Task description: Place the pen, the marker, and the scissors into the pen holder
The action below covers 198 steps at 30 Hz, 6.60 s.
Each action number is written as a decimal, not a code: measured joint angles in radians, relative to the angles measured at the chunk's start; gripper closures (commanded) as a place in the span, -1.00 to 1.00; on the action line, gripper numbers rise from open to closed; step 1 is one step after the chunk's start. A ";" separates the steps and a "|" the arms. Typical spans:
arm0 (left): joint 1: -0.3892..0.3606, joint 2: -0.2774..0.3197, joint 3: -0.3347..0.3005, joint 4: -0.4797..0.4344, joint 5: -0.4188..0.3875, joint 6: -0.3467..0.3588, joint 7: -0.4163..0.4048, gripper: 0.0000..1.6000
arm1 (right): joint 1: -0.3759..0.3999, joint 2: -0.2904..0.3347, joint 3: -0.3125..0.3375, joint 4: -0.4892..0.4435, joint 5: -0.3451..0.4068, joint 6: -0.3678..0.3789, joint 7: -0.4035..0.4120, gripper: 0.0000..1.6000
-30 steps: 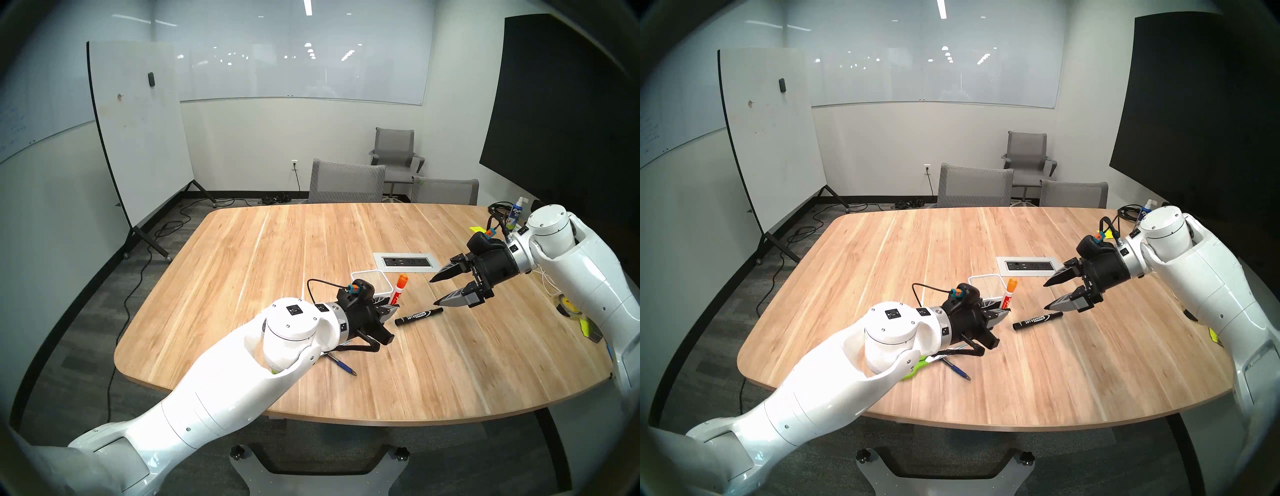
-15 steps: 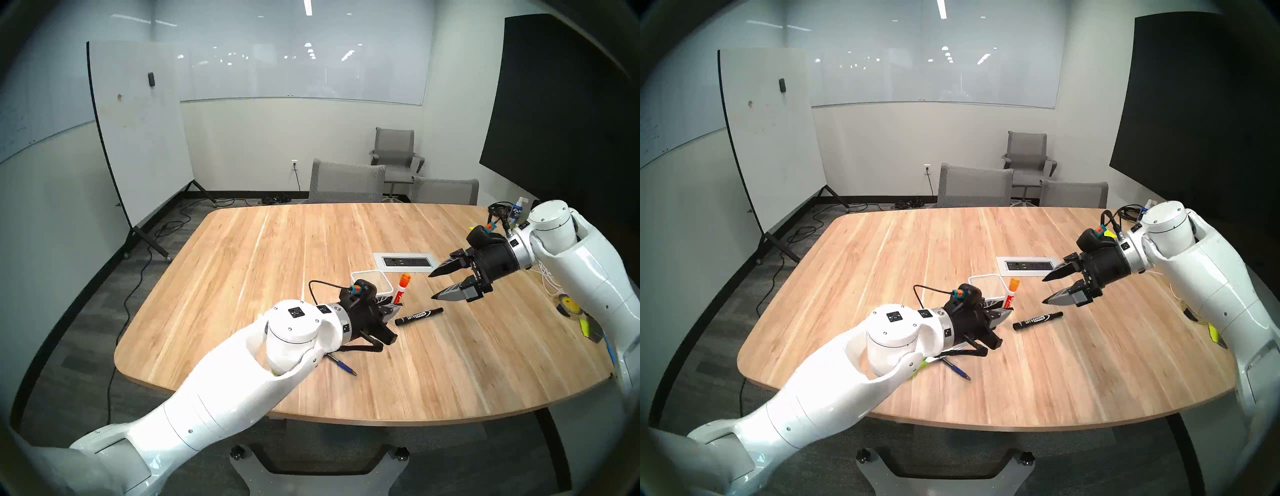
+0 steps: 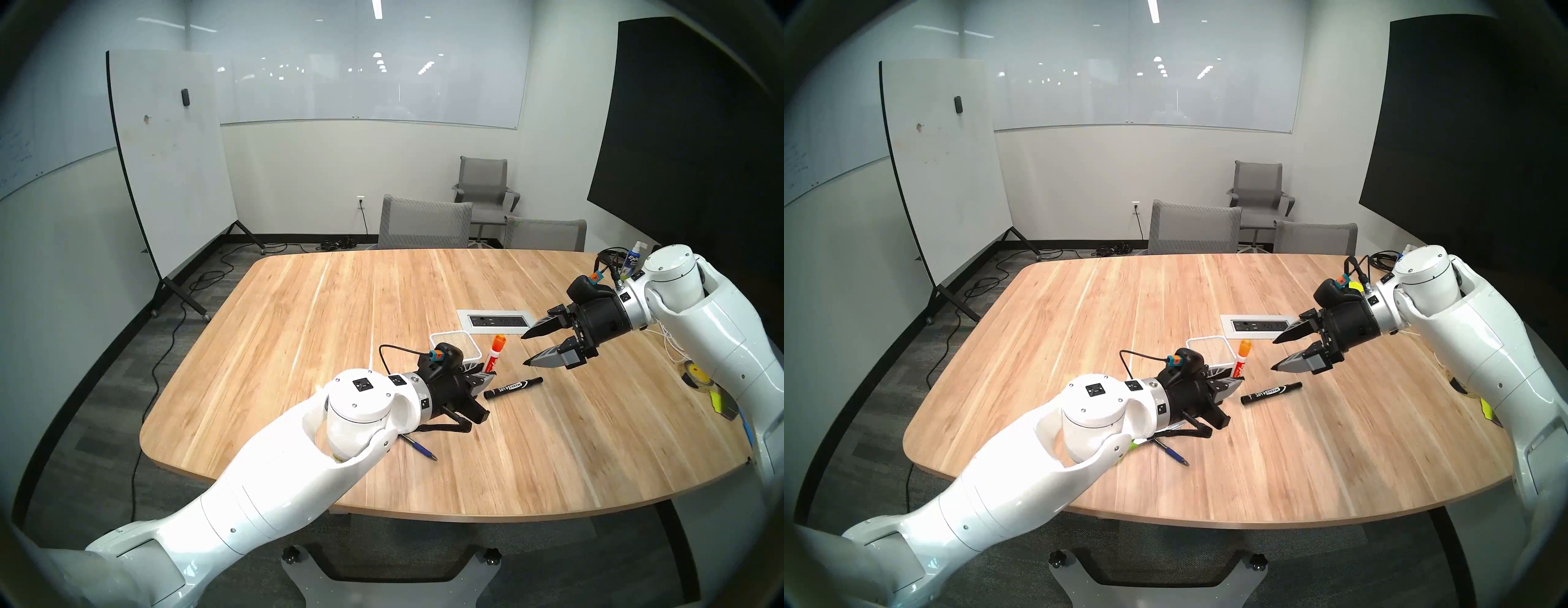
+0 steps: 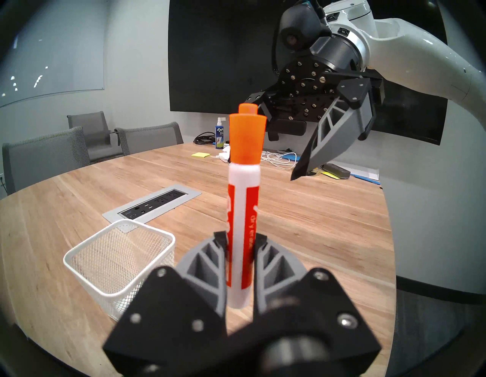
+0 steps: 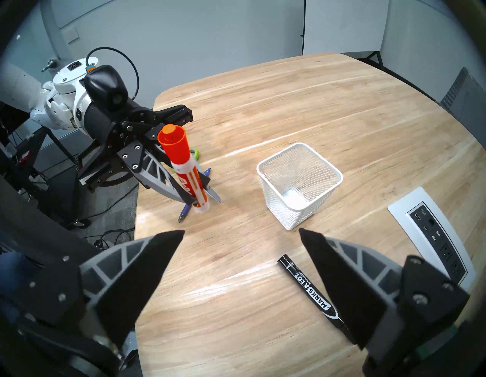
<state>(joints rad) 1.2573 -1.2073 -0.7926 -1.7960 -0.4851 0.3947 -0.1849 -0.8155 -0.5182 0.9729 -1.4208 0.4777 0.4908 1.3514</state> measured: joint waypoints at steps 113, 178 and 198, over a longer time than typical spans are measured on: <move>-0.009 0.007 0.023 -0.004 -0.009 0.007 -0.015 -1.00 | 0.048 -0.002 -0.124 -0.160 0.145 0.103 -0.110 1.00; 0.324 0.239 -0.044 -0.356 -0.050 0.113 0.299 -1.00 | 0.096 -0.149 -0.125 -0.076 0.111 0.181 -0.214 1.00; 0.361 0.282 -0.073 -0.363 -0.065 0.072 0.334 -1.00 | 0.070 -0.182 -0.093 -0.078 0.119 0.192 -0.328 1.00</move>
<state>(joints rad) 1.6188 -0.9250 -0.8661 -2.1586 -0.5505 0.4669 0.1492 -0.7451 -0.7006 0.8798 -1.4986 0.5971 0.6827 1.0238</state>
